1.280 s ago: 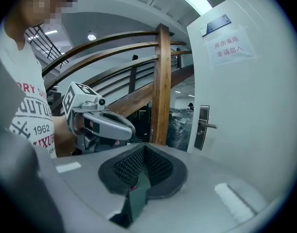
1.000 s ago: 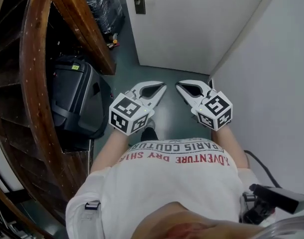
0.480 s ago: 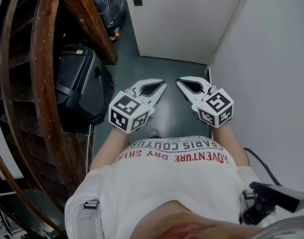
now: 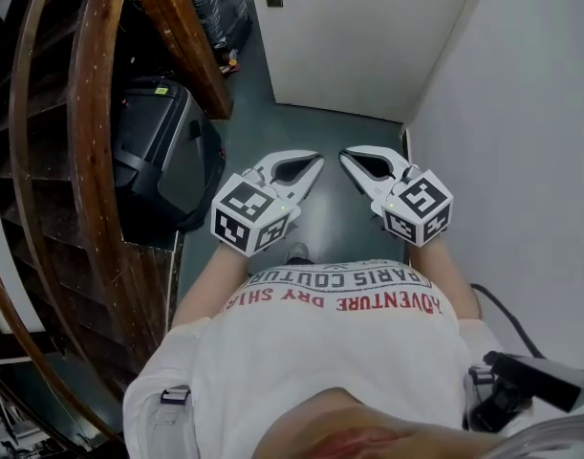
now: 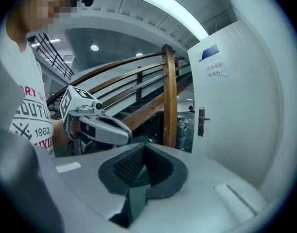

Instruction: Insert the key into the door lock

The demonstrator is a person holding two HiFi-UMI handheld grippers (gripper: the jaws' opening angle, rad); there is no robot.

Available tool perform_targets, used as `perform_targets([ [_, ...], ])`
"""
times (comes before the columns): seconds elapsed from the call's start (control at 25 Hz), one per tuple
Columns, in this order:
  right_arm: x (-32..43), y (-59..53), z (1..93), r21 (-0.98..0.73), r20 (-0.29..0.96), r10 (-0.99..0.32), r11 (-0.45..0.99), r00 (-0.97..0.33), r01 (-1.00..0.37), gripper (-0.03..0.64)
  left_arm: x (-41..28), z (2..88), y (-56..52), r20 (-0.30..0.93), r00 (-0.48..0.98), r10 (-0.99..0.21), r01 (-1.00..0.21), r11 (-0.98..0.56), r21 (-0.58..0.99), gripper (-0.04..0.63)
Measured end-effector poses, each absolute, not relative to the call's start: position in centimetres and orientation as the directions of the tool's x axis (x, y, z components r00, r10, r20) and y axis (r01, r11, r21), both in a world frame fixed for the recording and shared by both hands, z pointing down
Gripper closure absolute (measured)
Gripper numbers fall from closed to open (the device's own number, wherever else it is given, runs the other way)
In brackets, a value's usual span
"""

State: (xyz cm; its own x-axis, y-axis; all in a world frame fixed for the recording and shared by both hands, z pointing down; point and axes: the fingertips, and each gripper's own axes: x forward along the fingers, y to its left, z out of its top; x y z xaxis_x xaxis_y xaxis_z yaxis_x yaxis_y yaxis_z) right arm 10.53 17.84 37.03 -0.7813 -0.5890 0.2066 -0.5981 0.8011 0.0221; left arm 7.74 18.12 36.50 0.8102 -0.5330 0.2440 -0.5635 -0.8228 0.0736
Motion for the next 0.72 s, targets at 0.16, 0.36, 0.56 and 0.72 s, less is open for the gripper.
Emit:
perform_targets([
  [0.16,10.1,18.0,36.8,0.029,0.207,-0.588,0.803,-0.782,-0.595,0.616,7.5,36.2,18.3,0.242,0.809,-0.535,-0.564,-0.822,0.07,0.594],
  [0.36,9.7,18.0,36.4,0.043,0.21,-0.585,0.806,-0.783,-0.59,0.616,7.2,35.8,18.2,0.24,0.806,-0.542,-0.571,-0.818,0.07,0.594],
  [0.56,9.9,18.1,36.2,0.046,0.211,-0.588,0.804,-0.781,-0.593,0.615,7.5,35.6,18.3,0.239,0.809,-0.537,-0.566,-0.821,0.071,0.594],
  [0.72,10.0,18.3,36.0,0.044,0.211,-0.589,0.803,-0.78,-0.595,0.615,7.6,35.5,18.6,0.24,0.811,-0.533,-0.563,-0.823,0.075,0.594],
])
